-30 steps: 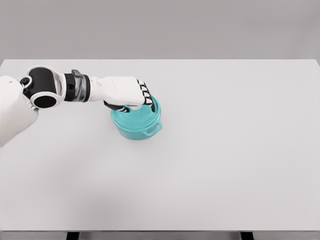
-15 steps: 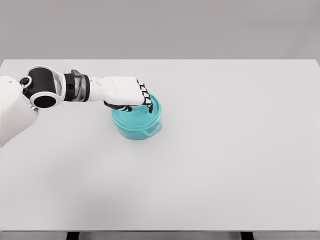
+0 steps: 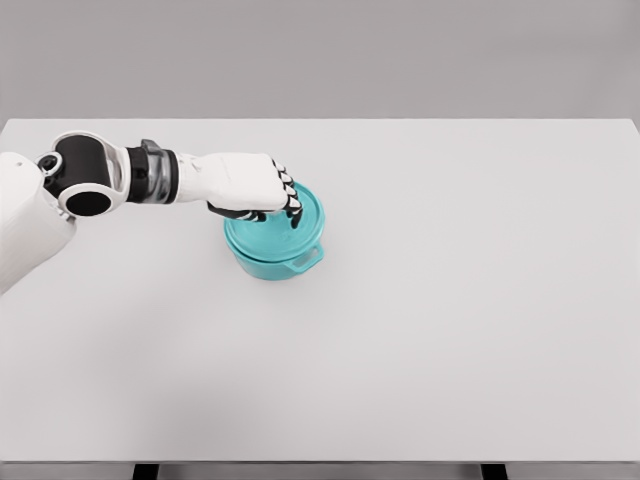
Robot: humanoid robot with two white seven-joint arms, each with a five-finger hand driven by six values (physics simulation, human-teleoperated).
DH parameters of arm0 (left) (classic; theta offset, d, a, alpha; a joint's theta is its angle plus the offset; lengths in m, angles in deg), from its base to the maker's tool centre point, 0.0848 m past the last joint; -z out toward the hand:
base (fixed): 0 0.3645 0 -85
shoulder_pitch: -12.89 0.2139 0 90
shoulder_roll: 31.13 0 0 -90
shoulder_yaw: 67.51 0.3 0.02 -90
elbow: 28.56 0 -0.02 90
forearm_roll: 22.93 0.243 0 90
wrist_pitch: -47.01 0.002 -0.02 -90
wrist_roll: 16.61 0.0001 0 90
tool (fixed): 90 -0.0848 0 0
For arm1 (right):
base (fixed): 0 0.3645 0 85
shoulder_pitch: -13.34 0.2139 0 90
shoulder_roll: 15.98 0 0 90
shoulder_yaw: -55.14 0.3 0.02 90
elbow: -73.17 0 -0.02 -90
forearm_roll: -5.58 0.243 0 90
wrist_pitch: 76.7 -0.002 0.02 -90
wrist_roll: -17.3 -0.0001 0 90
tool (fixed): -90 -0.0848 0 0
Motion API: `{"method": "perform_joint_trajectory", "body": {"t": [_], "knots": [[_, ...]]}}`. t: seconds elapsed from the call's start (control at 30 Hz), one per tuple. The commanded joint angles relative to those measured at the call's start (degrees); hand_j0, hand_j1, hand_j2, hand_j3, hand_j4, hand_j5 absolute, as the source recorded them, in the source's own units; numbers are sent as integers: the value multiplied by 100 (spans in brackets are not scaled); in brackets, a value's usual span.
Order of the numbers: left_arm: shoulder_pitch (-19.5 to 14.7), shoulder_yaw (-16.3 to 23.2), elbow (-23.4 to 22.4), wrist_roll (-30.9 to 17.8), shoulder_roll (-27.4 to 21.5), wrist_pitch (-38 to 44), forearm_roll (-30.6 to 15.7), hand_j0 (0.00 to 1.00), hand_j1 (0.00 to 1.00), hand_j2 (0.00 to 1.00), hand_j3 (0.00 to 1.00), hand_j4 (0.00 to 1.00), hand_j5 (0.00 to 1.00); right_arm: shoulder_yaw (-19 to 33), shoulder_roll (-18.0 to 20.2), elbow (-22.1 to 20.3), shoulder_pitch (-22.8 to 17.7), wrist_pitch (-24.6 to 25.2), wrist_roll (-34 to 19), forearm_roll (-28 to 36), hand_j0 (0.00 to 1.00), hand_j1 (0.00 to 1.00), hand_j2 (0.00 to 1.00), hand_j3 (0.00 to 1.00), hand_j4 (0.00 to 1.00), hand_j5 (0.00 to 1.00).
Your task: Open the lid of the pot with left arm
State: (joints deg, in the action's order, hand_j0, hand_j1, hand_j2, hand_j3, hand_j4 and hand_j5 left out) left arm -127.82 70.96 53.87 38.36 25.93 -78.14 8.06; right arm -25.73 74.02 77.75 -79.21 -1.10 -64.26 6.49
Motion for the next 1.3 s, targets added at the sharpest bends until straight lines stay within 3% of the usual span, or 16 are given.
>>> {"method": "perform_joint_trajectory", "body": {"t": [0.0,0.53,0.77,1.07,1.27], "knots": [[0,-22,0,3,-19,15,-32,57,57,57,57,57,57,1,0,-1,0,-1,0,6,100,100,100,100,100,100],[-88,-250,9,3,-291,15,-216,58,58,58,58,58,58,1,0,-1,0,-1,0,6,100,100,100,100,100,100],[-88,-513,9,3,-889,15,-664,57,57,57,57,57,57,1,0,-1,0,-1,0,6,100,100,100,100,100,100],[9,-672,0,3,-1109,15,-656,57,57,57,57,57,57,1,0,-1,0,-1,0,6,100,100,100,100,100,100],[26,-698,-413,3,-1205,15,-621,55,55,55,55,55,55,1,0,-1,0,-1,0,6,100,100,100,100,100,100]]}}
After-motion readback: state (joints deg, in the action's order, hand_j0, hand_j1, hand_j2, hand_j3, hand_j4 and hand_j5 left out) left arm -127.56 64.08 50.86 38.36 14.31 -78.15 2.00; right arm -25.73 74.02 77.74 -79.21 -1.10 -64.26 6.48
